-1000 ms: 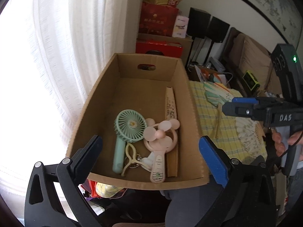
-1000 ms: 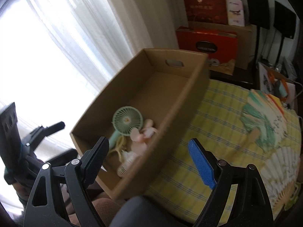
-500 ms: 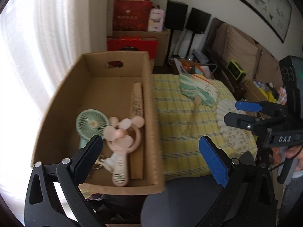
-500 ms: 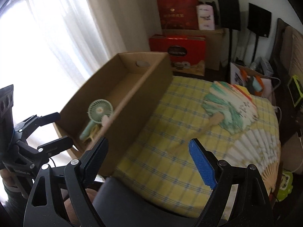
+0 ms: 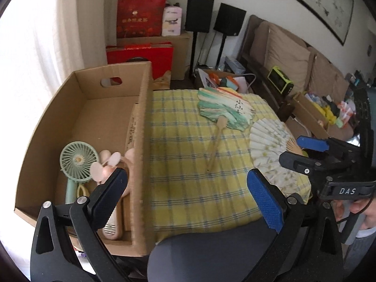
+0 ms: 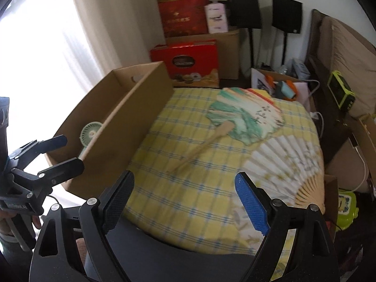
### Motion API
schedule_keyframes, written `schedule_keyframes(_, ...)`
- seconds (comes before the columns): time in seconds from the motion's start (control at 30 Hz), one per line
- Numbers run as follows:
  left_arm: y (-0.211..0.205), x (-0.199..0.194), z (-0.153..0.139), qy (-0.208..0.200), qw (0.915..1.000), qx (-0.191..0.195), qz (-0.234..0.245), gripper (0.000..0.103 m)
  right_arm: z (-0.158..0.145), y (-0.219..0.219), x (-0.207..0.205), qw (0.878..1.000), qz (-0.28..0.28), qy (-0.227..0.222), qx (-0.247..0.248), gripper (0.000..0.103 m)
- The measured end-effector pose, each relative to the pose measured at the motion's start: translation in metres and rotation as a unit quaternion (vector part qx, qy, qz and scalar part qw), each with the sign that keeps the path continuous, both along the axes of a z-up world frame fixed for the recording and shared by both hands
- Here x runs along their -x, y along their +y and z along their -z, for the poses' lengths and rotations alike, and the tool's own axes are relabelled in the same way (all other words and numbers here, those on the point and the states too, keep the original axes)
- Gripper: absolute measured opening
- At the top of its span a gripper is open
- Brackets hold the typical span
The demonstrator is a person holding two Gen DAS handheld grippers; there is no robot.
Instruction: Organize objects
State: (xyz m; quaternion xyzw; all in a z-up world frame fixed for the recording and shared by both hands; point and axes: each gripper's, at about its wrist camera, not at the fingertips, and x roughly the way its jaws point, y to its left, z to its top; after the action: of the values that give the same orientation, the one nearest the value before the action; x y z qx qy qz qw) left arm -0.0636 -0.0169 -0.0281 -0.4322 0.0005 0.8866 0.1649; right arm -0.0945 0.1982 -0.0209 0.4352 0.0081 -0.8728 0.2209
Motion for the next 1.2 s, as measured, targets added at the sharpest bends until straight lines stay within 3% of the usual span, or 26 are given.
schedule_keyframes(0.37, 0.037, 0.002, 0.02, -0.027, 0.9987, -0.019, 0.039, 0.102, 0.011, 0.091, -0.004, 0.995, 0.1, -0.002, 0.005, 0.089)
schedule_keyframes(0.7, 0.049, 0.011, 0.04, -0.046, 0.998, -0.018, 0.04, 0.102, 0.029, 0.177, -0.004, 0.978, 0.207, -0.005, -0.004, 0.089)
schedule_keyframes(0.9, 0.055, 0.019, 0.051, -0.044, 0.9984, 0.001, 0.035, 0.102, 0.045, 0.196, -0.003, 0.975, 0.222, -0.022, 0.001, 0.089)
schedule_keyframes(1.2, 0.075, 0.048, 0.075, -0.049, 0.9974, 0.042, 0.033, 0.101, 0.051, 0.179, 0.005, 0.98, 0.198, -0.028, 0.005, 0.089)
